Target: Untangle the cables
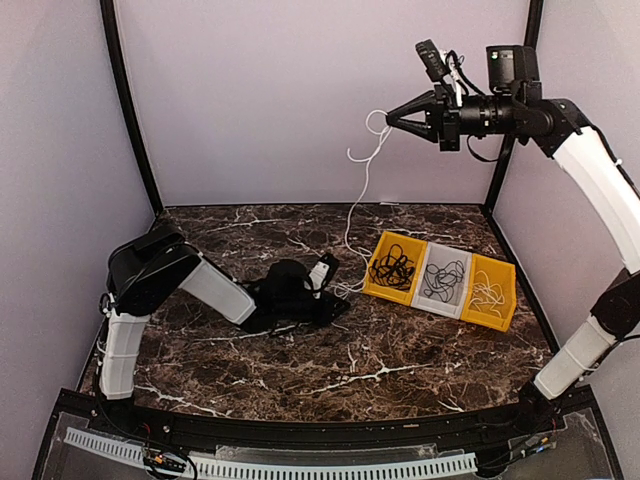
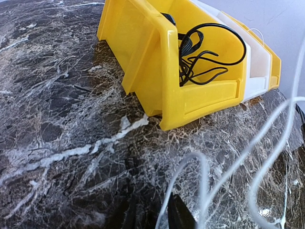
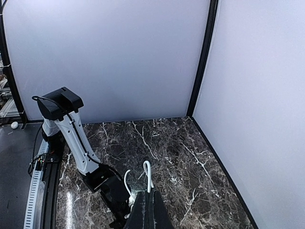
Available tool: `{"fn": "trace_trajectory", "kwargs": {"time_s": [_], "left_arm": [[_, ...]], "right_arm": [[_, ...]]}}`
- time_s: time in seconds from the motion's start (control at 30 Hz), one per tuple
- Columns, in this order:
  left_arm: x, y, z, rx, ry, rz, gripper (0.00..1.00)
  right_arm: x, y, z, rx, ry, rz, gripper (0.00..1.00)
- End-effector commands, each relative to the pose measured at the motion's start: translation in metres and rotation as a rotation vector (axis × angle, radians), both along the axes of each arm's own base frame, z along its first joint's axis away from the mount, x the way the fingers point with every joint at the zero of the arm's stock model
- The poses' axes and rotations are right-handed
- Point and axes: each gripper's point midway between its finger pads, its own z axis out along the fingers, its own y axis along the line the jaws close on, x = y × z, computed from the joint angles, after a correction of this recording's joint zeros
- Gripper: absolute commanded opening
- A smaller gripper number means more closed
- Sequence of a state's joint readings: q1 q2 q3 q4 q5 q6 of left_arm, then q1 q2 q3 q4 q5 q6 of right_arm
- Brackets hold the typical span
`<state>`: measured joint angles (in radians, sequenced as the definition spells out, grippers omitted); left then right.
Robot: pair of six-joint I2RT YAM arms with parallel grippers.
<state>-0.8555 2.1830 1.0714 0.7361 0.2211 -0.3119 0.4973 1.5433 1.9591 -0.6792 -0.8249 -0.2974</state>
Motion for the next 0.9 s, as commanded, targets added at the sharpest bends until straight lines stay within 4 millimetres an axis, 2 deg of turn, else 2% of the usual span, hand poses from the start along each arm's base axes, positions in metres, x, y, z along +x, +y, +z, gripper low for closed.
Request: {"fn": "trace_trajectory", "kwargs": {"time_s": [0.0,0.1,0.13,0.23,0.3,0.33,0.37,0.4,0.43,0.47,0.5,0.53,0.57,0.6,0.63,0.77,0.87], "left_arm": [[-0.015,0.011,-0.052,0.145,0.101,-0.036,0.19],[-0.014,0.010,-0.052,0.146,0.099,-0.038,0.04],[-0.014,0.011,-0.052,0.146,0.095,-0.034,0.02],[-0.014,0.019,-0.044,0.131,0.072,-0.002,0.00],[-0.012,0.027,-0.027,0.112,0.041,0.035,0.00],[-0.015,0.037,-0.030,0.128,0.047,0.050,0.00],[-0.014,0.040,-0.022,0.123,0.042,0.058,0.00],[-0.016,0.053,-0.030,0.153,0.064,0.073,0.00],[-0.016,0.058,-0.025,0.154,0.064,0.084,0.00],[-0.017,0.074,-0.034,0.184,0.089,0.107,0.00],[-0.017,0.079,-0.028,0.176,0.091,0.122,0.00],[-0.019,0.093,-0.035,0.191,0.112,0.141,0.00],[-0.018,0.098,-0.029,0.180,0.113,0.155,0.00],[-0.020,0.109,-0.034,0.192,0.129,0.171,0.00],[-0.019,0.113,-0.030,0.187,0.129,0.180,0.00],[-0.021,0.133,-0.040,0.214,0.157,0.212,0.00],[-0.021,0.145,-0.047,0.222,0.183,0.233,0.00]], "right_arm": [[-0.007,-0.008,0.032,0.034,-0.091,-0.022,0.00],[-0.007,-0.014,0.046,0.044,-0.144,-0.057,0.00],[-0.006,-0.017,0.049,0.044,-0.158,-0.072,0.00],[0.001,-0.028,0.054,0.040,-0.184,-0.122,0.00],[0.012,-0.043,0.057,0.042,-0.196,-0.183,0.00],[0.018,-0.052,0.061,0.047,-0.205,-0.225,0.00],[0.026,-0.064,0.066,0.056,-0.215,-0.273,0.00],[0.033,-0.078,0.072,0.067,-0.229,-0.327,0.00],[0.040,-0.092,0.080,0.085,-0.244,-0.381,0.00],[0.046,-0.108,0.088,0.099,-0.266,-0.435,0.00],[0.050,-0.123,0.095,0.108,-0.291,-0.491,0.00],[0.053,-0.136,0.103,0.111,-0.322,-0.546,0.00],[0.056,-0.148,0.108,0.107,-0.351,-0.599,0.00],[0.059,-0.158,0.112,0.105,-0.369,-0.644,0.00],[0.063,-0.168,0.115,0.102,-0.381,-0.686,0.00],[0.076,-0.207,0.121,0.103,-0.412,-0.839,0.00],[0.088,-0.251,0.125,0.140,-0.392,-0.984,0.00]]}}
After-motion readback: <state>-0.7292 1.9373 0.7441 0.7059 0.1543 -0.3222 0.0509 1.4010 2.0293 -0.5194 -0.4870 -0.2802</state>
